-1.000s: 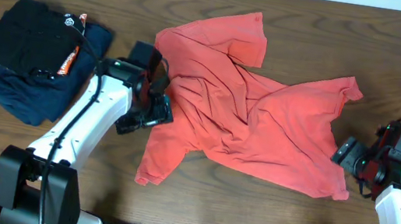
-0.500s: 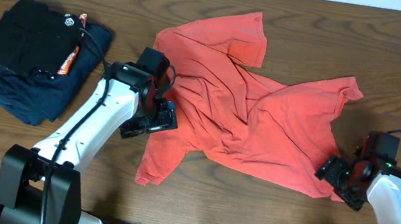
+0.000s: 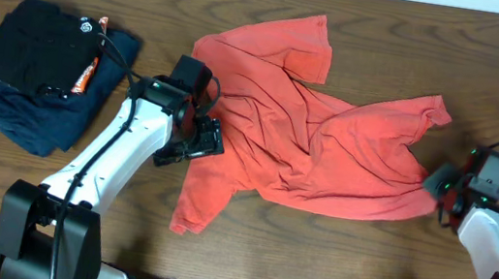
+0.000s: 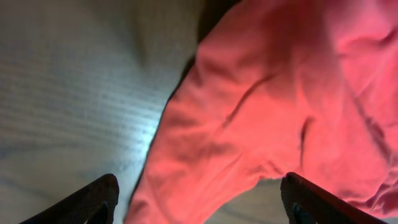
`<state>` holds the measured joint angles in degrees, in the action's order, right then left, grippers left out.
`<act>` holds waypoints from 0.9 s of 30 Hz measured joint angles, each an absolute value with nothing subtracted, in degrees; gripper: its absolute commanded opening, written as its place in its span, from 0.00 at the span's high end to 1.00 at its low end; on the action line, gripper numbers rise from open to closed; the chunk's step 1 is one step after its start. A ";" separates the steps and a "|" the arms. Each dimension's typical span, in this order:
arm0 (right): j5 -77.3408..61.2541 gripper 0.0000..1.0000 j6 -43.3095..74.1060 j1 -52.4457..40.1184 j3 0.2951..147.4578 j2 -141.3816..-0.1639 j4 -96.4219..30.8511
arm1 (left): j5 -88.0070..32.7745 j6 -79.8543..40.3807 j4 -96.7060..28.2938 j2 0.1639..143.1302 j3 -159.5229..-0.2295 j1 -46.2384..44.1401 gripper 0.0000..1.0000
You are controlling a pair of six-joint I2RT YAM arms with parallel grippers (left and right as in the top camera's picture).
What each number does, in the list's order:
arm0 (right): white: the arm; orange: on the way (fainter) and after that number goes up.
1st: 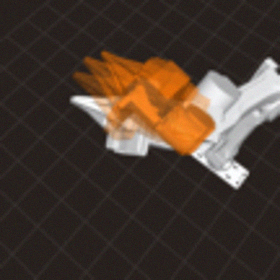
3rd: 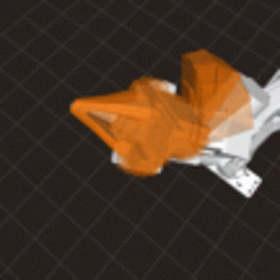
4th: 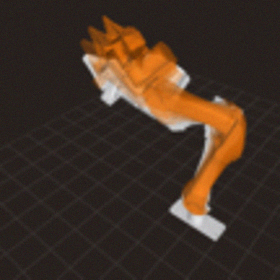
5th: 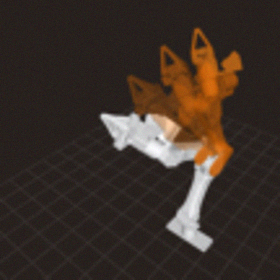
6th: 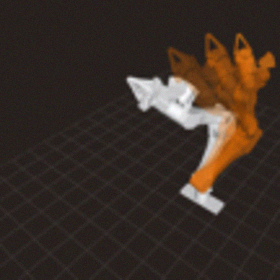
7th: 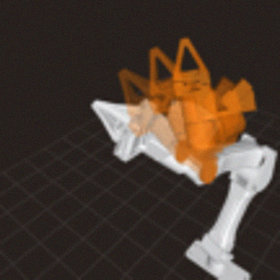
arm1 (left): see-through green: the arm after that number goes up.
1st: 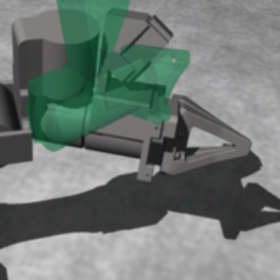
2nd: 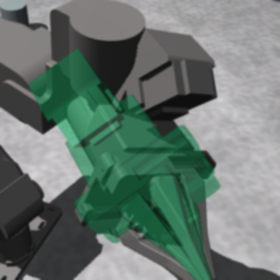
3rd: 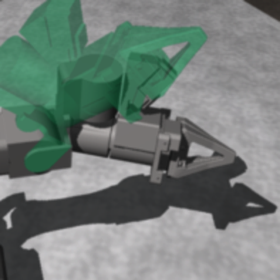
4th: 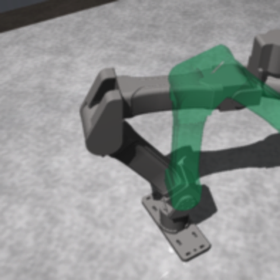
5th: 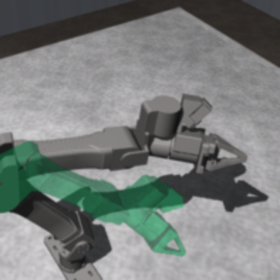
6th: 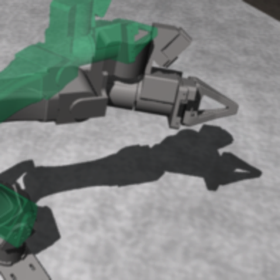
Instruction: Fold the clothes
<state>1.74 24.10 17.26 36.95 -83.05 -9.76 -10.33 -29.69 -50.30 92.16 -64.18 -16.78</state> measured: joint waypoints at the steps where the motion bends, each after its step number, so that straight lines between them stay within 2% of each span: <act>1: 2.37 0.80 24.16 17.52 38.06 -83.05 -9.10 | -10.33 -29.69 -49.93 92.16 -64.18 -16.78 0.15; 7: 6.63 0.60 24.62 18.61 43.13 -83.02 -12.03 | -10.31 -29.69 -50.83 92.16 -64.18 -16.78 0.15; 13: 4.86 0.50 24.64 19.22 43.11 -83.05 -29.58 | -10.31 -29.69 -55.35 92.16 -64.16 -16.78 0.15; 19: -1.54 0.50 22.79 19.22 42.65 -83.05 -33.69 | -10.33 -29.69 -56.93 92.16 -64.16 -16.78 0.15; 27: -12.56 0.50 17.23 19.22 42.63 -83.05 -32.08 | -11.22 -29.61 -57.67 92.16 -61.89 -16.78 0.13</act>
<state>-12.56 17.23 19.22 42.63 -83.05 -32.08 -11.22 -29.61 -57.67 92.16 -61.89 -16.78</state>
